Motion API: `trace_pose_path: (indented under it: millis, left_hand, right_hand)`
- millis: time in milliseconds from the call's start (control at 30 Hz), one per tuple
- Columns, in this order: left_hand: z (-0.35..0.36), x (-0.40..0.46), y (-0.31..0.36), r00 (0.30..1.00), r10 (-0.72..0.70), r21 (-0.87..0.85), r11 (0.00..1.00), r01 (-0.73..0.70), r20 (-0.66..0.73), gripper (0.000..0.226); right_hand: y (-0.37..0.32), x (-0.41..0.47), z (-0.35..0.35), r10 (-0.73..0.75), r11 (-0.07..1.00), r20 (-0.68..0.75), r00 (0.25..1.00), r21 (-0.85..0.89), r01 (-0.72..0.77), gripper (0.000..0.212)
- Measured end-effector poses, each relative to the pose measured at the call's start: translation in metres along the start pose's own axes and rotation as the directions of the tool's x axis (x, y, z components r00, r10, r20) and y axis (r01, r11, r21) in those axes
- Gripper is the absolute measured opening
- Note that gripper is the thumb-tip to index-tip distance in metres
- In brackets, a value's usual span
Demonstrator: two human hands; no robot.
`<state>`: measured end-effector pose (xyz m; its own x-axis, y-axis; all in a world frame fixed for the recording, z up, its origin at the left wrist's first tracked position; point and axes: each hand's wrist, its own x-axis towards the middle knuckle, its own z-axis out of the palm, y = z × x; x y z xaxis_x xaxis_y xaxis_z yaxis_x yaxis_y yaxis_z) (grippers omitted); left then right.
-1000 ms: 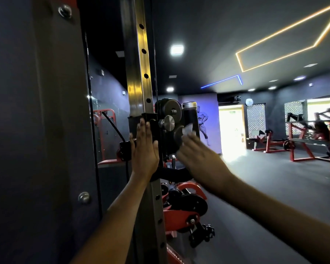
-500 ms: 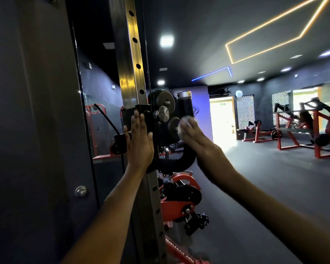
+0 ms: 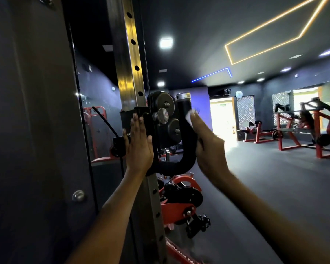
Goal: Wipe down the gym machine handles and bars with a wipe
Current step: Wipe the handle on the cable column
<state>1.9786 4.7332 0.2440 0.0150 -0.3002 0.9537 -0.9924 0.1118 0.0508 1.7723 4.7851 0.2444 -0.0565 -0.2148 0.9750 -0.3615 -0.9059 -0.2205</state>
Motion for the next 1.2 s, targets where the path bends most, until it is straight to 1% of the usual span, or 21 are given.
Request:
trace_pose_path:
  millis: [100,167,233,267,300,333,400,500,533,600,667,700,800,833,867,900,933,1000,1067,1133,1200]
  left_hand:
    - [0.002,-0.001,-0.001,1.000,0.009,0.023,1.000,-0.009,-0.009,0.061]
    - [0.003,-0.001,0.000,1.000,0.001,0.029,1.000,-0.001,-0.014,0.062]
    - [0.003,0.000,0.000,1.000,-0.002,0.039,0.999,0.003,-0.016,0.062]
    - [0.003,0.000,-0.001,1.000,-0.001,0.047,0.999,0.001,-0.017,0.062]
    - [0.003,0.000,-0.001,1.000,0.001,0.054,0.999,0.000,-0.017,0.062]
    - [0.003,-0.001,-0.001,1.000,0.004,0.059,0.998,-0.003,-0.020,0.062]
    - [0.002,-0.001,0.000,1.000,0.011,0.059,0.998,-0.009,-0.026,0.062]
    - [0.001,-0.003,0.000,1.000,0.014,0.031,0.999,-0.014,-0.019,0.061]
    - [0.001,-0.003,-0.001,1.000,0.016,0.030,0.999,-0.016,-0.024,0.061]
    - [0.002,-0.002,-0.001,1.000,0.020,0.025,1.000,-0.020,-0.022,0.062]
    - [0.002,-0.003,-0.001,0.999,0.027,0.021,0.999,-0.027,-0.027,0.062]
    - [0.002,-0.003,0.000,0.999,0.028,0.016,0.999,-0.027,-0.031,0.063]
    - [0.002,-0.003,0.000,1.000,0.012,-0.012,1.000,-0.012,-0.024,0.063]
    - [0.002,-0.004,0.000,0.999,0.014,-0.009,1.000,-0.014,-0.031,0.063]
    - [0.002,-0.005,0.000,0.999,0.018,-0.003,1.000,-0.018,-0.041,0.063]
    - [0.002,-0.004,0.000,0.999,0.020,0.001,1.000,-0.020,-0.049,0.063]
    - [0.001,-0.003,0.000,0.998,0.022,0.001,1.000,-0.021,-0.052,0.064]
    - [0.001,-0.004,0.001,0.998,0.028,-0.004,1.000,-0.028,-0.047,0.064]
    - [0.000,-0.004,0.001,0.999,0.018,0.007,1.000,-0.018,-0.035,0.064]
    - [0.000,-0.004,0.002,1.000,-0.005,0.056,0.998,0.005,-0.014,0.063]
    - [-0.001,-0.005,0.004,1.000,-0.021,0.148,0.989,0.021,-0.004,0.062]
  right_hand:
    - [0.012,-0.058,-0.006,0.218,0.966,-0.002,0.976,0.142,-0.215,0.045]
    - [0.012,-0.045,-0.009,0.386,0.891,0.006,0.922,0.254,-0.375,0.028]
    - [0.012,0.004,-0.006,0.513,0.741,0.063,0.856,0.471,-0.479,0.016]
    - [0.011,0.033,-0.006,0.542,0.633,0.153,0.826,0.573,-0.521,0.017]
    - [0.006,0.061,-0.007,0.534,0.524,0.253,0.807,0.650,-0.550,0.021]
    - [0.006,0.080,-0.006,0.496,0.461,0.319,0.808,0.691,-0.556,0.027]
    - [0.008,0.087,-0.003,0.433,0.458,0.406,0.804,0.669,-0.585,0.033]
    - [0.018,0.033,0.000,0.385,0.565,0.535,0.752,0.507,-0.651,0.029]
    - [0.025,0.012,0.001,0.378,0.560,0.566,0.733,0.490,-0.668,0.030]
    - [0.032,-0.010,0.001,0.420,0.416,0.622,0.661,0.515,-0.749,0.026]
    - [0.038,0.010,-0.004,0.382,0.340,0.684,0.621,0.521,-0.783,0.024]
    - [0.035,0.029,-0.008,0.365,0.339,0.700,0.614,0.514,-0.788,0.020]
    - [0.027,0.097,-0.007,0.342,0.279,0.682,0.647,0.584,-0.763,0.010]
    - [0.019,0.107,-0.007,0.344,0.284,0.663,0.665,0.602,-0.746,0.015]
    - [0.020,0.111,-0.004,0.331,0.256,0.662,0.672,0.623,-0.739,0.029]
    - [0.018,0.104,-0.005,0.308,0.239,0.678,0.667,0.624,-0.744,0.033]
    - [0.019,0.090,-0.003,0.281,0.201,0.689,0.668,0.638,-0.743,0.026]
    - [0.024,0.049,-0.003,0.235,0.278,0.720,0.653,0.594,-0.755,0.022]
    - [0.029,0.011,-0.007,0.271,0.379,0.716,0.643,0.535,-0.755,0.027]
    - [0.037,-0.011,-0.008,0.362,0.471,0.666,0.652,0.473,-0.744,0.026]
    - [0.042,-0.008,-0.010,0.472,0.638,0.573,0.670,0.302,-0.708,0.021]
